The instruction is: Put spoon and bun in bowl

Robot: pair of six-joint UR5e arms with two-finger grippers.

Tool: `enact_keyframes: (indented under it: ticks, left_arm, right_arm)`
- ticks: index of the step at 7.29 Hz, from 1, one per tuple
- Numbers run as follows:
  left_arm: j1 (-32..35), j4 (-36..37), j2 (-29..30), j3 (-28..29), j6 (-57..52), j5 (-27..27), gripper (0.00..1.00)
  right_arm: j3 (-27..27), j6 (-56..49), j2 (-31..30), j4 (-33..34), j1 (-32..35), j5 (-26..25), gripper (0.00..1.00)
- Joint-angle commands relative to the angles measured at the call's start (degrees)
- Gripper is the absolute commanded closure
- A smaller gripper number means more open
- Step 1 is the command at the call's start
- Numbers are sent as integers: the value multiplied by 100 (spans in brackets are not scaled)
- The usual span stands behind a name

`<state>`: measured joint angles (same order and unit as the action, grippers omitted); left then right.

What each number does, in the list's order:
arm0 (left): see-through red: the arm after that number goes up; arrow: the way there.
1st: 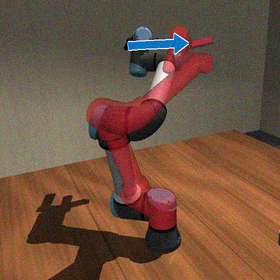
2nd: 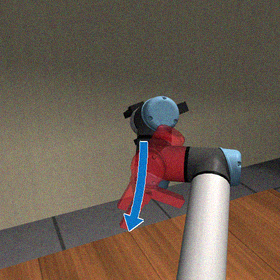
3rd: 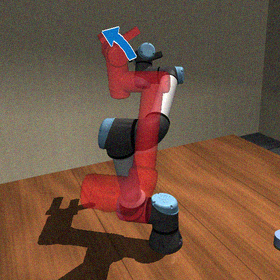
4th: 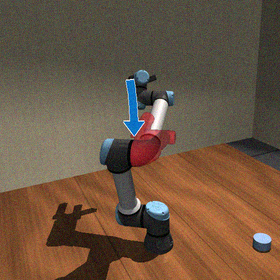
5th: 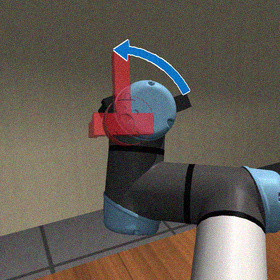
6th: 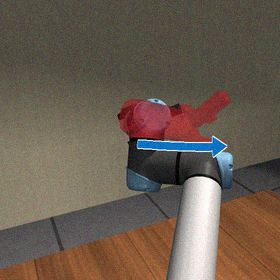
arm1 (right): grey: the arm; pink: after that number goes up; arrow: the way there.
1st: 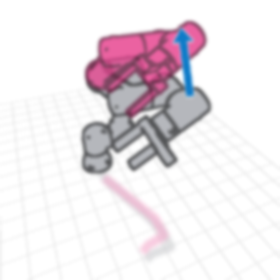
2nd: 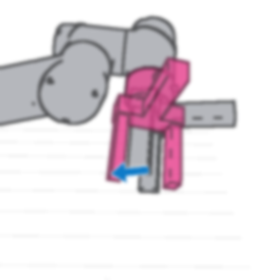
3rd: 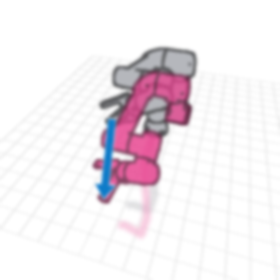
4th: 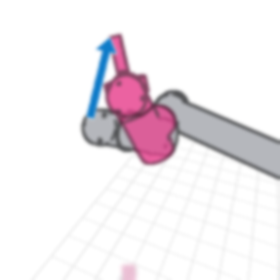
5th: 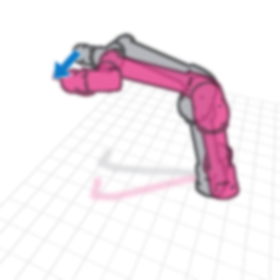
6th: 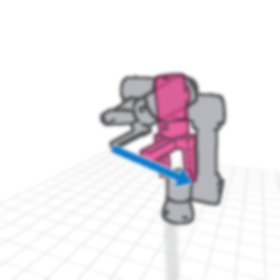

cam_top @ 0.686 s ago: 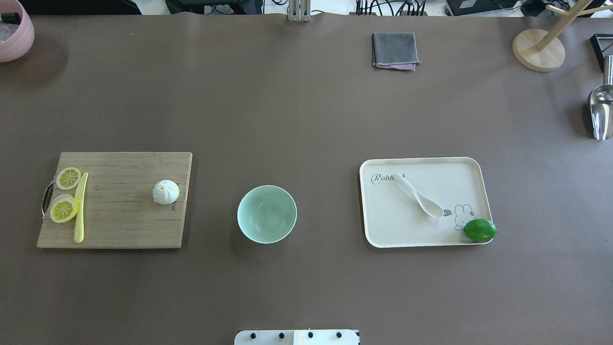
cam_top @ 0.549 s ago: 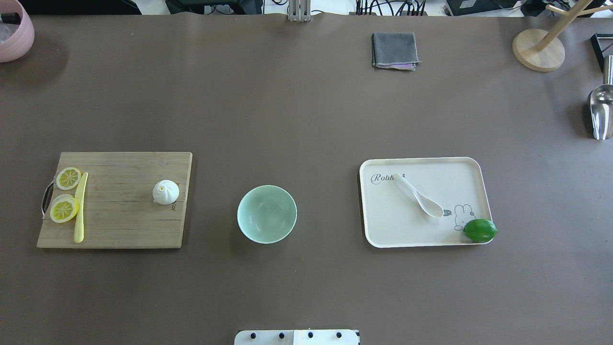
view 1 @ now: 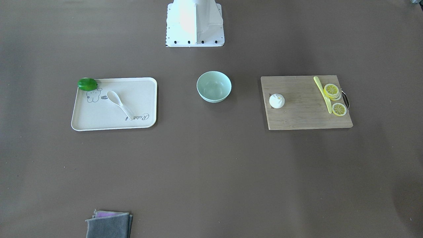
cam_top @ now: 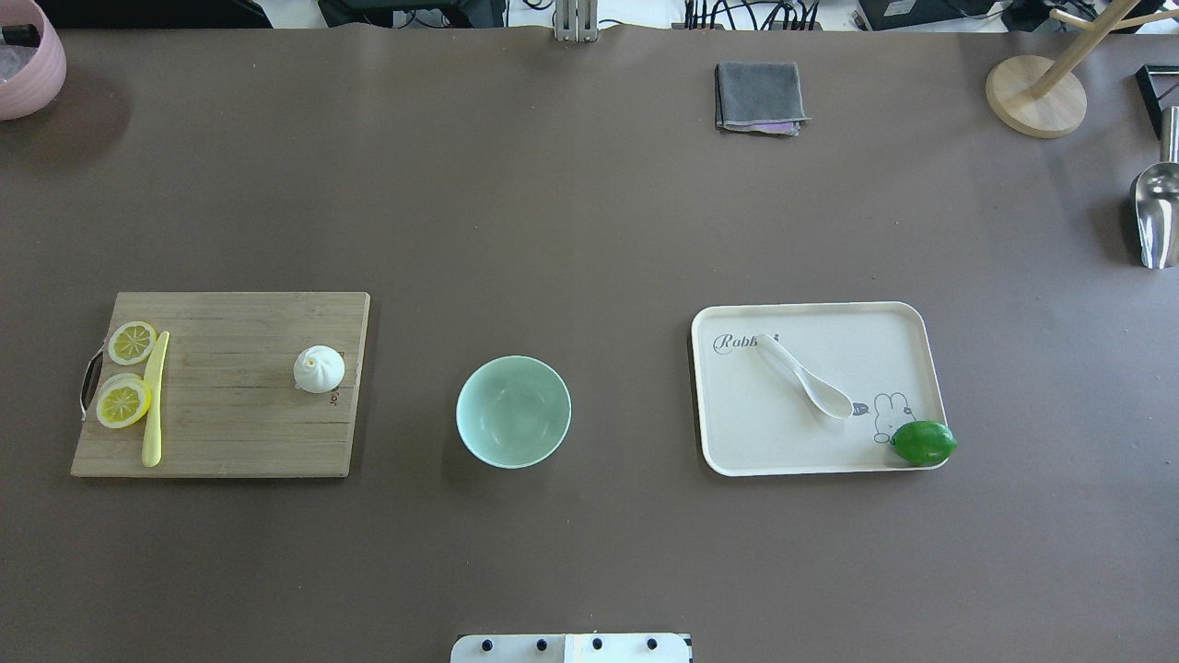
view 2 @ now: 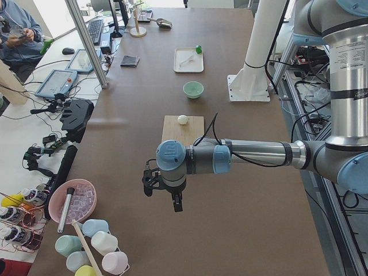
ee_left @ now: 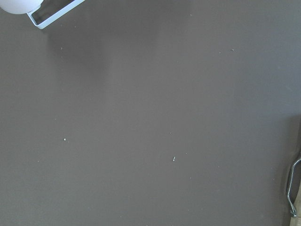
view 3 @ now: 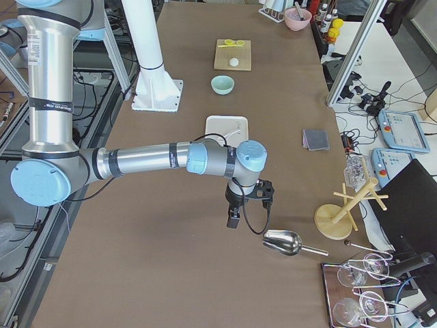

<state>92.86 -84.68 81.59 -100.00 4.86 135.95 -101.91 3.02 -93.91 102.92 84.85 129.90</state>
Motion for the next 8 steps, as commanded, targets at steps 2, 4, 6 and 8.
enact_keyframes:
  ticks: [2,4,6,8]
  left_arm:
    - [-22,-14,6,78,42,10,1]
    - [-22,-23,15,51,51,10,2]
    - [-48,-32,32,7,50,10,2]
    - [-57,-49,76,-11,59,19,2]
  right_arm:
    - [30,-3,-75,0,-3,493,0]
    - [118,6,-49,-9,-12,510,0]
    - [101,-3,-31,-114,-64,545,0]
    - [92,582,-23,-342,-370,563,0]
